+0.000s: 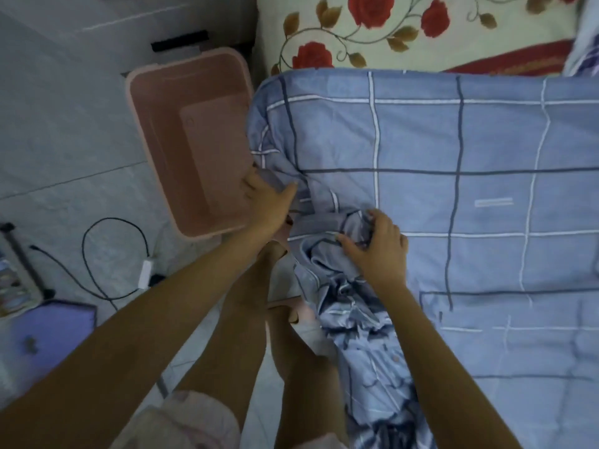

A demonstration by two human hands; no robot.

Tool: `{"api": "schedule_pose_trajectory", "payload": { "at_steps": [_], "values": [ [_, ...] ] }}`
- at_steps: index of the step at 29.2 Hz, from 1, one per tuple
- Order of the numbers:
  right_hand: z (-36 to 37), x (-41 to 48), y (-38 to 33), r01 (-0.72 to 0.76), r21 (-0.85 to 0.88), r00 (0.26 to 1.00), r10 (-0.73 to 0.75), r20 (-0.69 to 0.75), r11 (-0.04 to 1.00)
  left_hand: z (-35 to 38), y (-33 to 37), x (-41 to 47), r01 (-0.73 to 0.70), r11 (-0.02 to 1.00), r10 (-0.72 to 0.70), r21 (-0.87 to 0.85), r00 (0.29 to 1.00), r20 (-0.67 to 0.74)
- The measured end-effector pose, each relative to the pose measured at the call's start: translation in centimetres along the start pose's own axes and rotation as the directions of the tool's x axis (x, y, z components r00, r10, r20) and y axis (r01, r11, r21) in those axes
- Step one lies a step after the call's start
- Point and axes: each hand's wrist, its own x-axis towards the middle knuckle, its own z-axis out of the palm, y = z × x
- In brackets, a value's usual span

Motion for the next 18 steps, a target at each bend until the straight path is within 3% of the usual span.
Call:
{"api": "schedule_pose_trajectory", "payload": {
  "at_steps": [2, 4, 5, 7, 8, 9, 11, 12, 13, 15, 16, 17, 18],
  "values": [
    [-0.1, -3.6, 3.0, -0.209, -0.057, 0.977, 0.211, 0.032, 0.976, 1.8, -1.7, -4.3, -0.054, 0.998, 0.056, -0.022, 0.989, 0.139],
    [0.1, -7.1, 5.9, -0.333, -0.103, 0.937, 0.341, 0.074, 0.937, 3.3, -3.0, -8.9, -0.33, 0.93, 0.3, 0.162, 0.935, 0.188],
    [0.3, -8.9, 7.4, -0.335, -0.155, 0.935, 0.349, 0.069, 0.929, 3.9, -3.3, -11.1, -0.552, 0.784, 0.487, 0.282, 0.83, 0.271],
    [0.5, -11.6, 9.5, -0.285, -0.293, 0.942, 0.322, 0.089, 0.913, 5.1, -4.0, -14.9, -0.874, 0.297, 0.694, 0.385, 0.474, 0.542],
    [0.5, -12.5, 10.1, -0.291, -0.319, 0.916, 0.358, 0.179, 0.902, 5.9, -4.0, -16.3, -0.929, 0.068, 0.679, 0.364, 0.311, 0.665],
    [0.3, -12.9, 9.9, -0.314, -0.289, 0.877, 0.393, 0.277, 0.904, 6.5, -3.8, -17.3, -0.928, -0.11, 0.608, 0.357, 0.221, 0.762],
    [-0.1, -13.9, 9.6, -0.336, -0.158, 0.821, 0.371, 0.434, 0.928, 8.2, -3.7, -18.5, -0.88, -0.385, 0.333, 0.276, 0.147, 0.932],
    [-0.5, -14.9, 9.1, -0.338, -0.094, 0.825, 0.343, 0.45, 0.937, 8.9, -4.0, -19.4, -0.865, -0.449, 0.209, 0.222, 0.14, 0.968],
    [-0.5, -15.1, 8.1, -0.305, -0.054, 0.843, 0.296, 0.449, 0.951, 9.2, -3.9, -18.9, -0.873, -0.451, 0.149, 0.184, 0.129, 0.98],
    [-1.6, -18.5, 7.3, -0.297, 0.058, 0.858, 0.24, 0.454, 0.953, 8.5, -3.4, -20.6, -0.969, -0.14, 0.108, 0.203, 0.189, 0.976],
    [-1.6, -20.0, 7.2, -0.301, 0.097, 0.856, 0.224, 0.465, 0.949, 7.5, -2.7, -21.5, -0.974, -0.085, 0.072, 0.211, 0.205, 0.976],
    [-1.9, -21.5, 7.3, -0.308, 0.107, 0.853, 0.224, 0.472, 0.945, 6.6, -2.2, -22.2, -0.969, -0.165, 0.064, 0.182, 0.174, 0.983],
    [-1.8, -22.8, 7.6, -0.321, 0.097, 0.842, 0.238, 0.484, 0.942, 5.7, -2.3, -22.9, -0.961, -0.186, 0.049, 0.203, 0.197, 0.979]
  ]
}}
